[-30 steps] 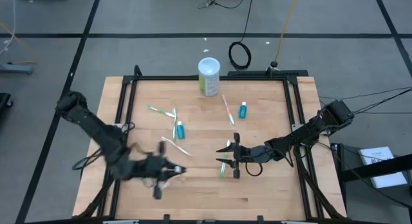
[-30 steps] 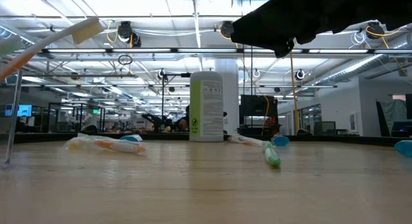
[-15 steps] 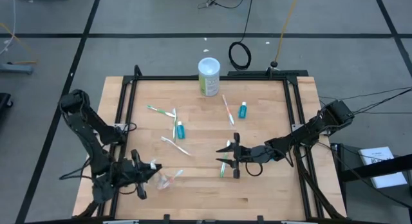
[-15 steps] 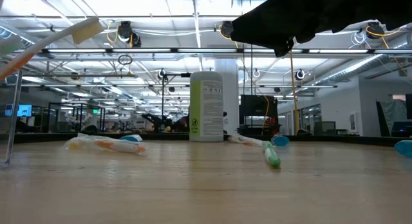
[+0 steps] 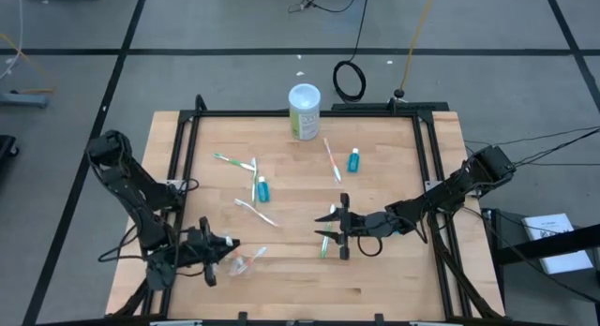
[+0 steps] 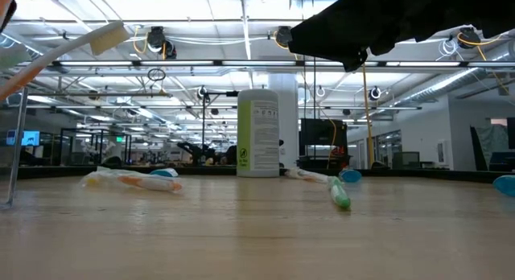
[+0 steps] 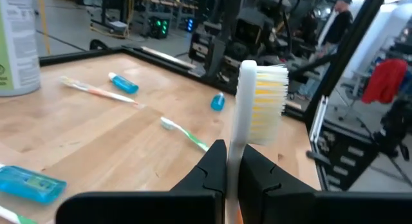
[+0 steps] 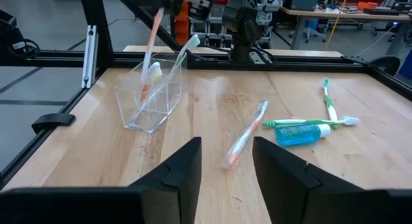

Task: Pick & Place toothbrushing station
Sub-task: Put the orange toothbrush into the transparent organizer

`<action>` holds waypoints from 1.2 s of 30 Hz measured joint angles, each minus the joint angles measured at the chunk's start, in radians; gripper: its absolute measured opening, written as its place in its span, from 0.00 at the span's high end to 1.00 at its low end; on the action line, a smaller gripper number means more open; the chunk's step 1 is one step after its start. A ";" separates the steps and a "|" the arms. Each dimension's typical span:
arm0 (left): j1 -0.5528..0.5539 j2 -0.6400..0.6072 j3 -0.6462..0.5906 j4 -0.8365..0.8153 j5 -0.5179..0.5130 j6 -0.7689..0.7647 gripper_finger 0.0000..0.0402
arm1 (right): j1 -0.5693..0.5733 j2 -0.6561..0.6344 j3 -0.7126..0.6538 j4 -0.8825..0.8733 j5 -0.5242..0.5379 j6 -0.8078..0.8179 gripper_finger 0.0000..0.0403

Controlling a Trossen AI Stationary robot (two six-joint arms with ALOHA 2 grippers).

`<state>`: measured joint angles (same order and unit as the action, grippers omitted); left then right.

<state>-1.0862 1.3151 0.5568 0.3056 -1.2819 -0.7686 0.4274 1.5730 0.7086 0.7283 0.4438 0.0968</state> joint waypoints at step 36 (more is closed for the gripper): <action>0.137 0.125 0.000 -0.017 0.257 -0.093 0.65 | -0.003 0.000 0.000 -0.008 0.001 -0.008 0.68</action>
<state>-0.9491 1.4403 0.5571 0.2888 -1.0248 -0.8615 0.4244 1.5730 0.7086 0.7200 0.4446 0.0891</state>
